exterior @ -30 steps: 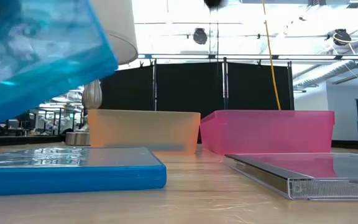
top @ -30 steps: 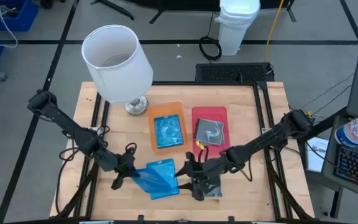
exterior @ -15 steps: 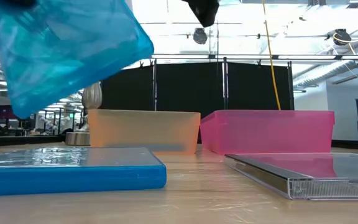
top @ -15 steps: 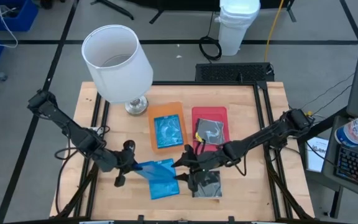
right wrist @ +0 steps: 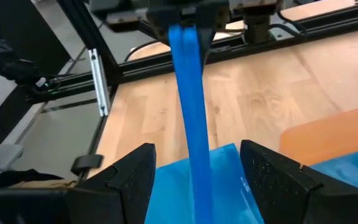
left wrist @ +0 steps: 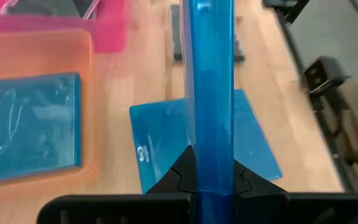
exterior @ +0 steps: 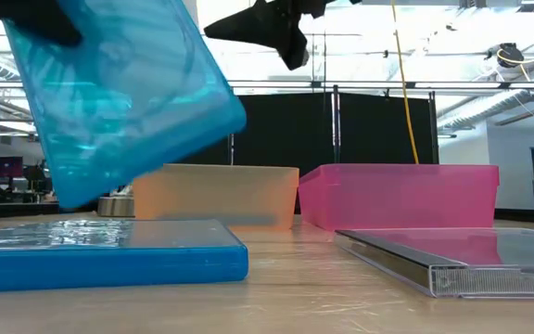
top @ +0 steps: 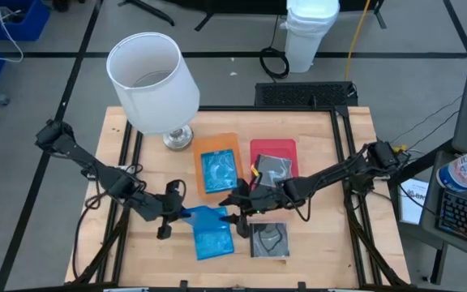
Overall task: Pick & place jewel cases by type
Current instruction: Put the blue CD case into the orange bin
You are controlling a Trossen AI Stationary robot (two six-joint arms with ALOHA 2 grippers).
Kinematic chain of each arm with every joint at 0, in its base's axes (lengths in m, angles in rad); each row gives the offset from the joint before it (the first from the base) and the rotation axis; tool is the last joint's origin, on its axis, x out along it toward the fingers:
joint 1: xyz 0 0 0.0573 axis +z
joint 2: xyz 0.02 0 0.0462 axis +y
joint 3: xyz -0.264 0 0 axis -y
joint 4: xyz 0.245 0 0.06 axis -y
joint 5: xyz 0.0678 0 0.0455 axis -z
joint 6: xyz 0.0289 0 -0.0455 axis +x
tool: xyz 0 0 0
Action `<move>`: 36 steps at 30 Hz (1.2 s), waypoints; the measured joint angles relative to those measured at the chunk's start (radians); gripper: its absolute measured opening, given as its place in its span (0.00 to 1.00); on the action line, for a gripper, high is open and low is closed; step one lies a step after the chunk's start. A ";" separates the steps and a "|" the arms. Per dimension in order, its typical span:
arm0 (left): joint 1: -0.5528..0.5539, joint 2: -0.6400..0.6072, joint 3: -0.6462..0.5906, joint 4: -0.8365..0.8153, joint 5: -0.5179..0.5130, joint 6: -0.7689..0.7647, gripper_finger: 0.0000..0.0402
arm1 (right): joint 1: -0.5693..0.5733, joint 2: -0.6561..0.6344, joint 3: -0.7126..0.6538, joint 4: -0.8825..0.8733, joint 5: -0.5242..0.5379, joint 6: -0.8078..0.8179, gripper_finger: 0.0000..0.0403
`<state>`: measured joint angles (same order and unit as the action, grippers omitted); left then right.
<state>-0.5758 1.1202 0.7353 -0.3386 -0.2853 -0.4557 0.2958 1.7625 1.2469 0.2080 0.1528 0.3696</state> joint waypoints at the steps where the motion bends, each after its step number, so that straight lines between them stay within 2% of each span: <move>1: 0.007 0.011 0.000 -0.001 0.005 0.001 0.04 | -0.003 0.000 0.000 0.002 -0.001 -0.005 0.56; 7: 0.044 0.039 0.000 0.022 0.035 0.015 0.04 | -0.014 0.000 0.000 -0.006 -0.027 -0.013 0.56; 11: 0.067 0.040 0.013 0.062 0.099 0.064 0.04 | -0.015 0.021 0.001 0.001 -0.027 -0.015 0.56; 21: 0.072 0.039 0.119 0.002 0.102 0.137 0.04 | -0.020 0.052 0.002 0.052 -0.104 -0.019 0.54; 25: 0.072 0.040 0.121 -0.007 0.102 0.137 0.04 | -0.019 0.055 0.001 0.057 -0.105 -0.043 0.43; 32: 0.072 0.039 0.121 -0.005 0.099 0.113 0.05 | -0.019 0.054 0.000 0.112 -0.104 -0.074 0.07; 36: 0.072 0.039 0.121 -0.002 0.101 0.110 0.06 | -0.019 0.054 -0.001 0.113 -0.102 -0.084 0.06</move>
<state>-0.5041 1.1591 0.8562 -0.3402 -0.1841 -0.3460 0.2764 1.8168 1.2461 0.3210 0.0505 0.2856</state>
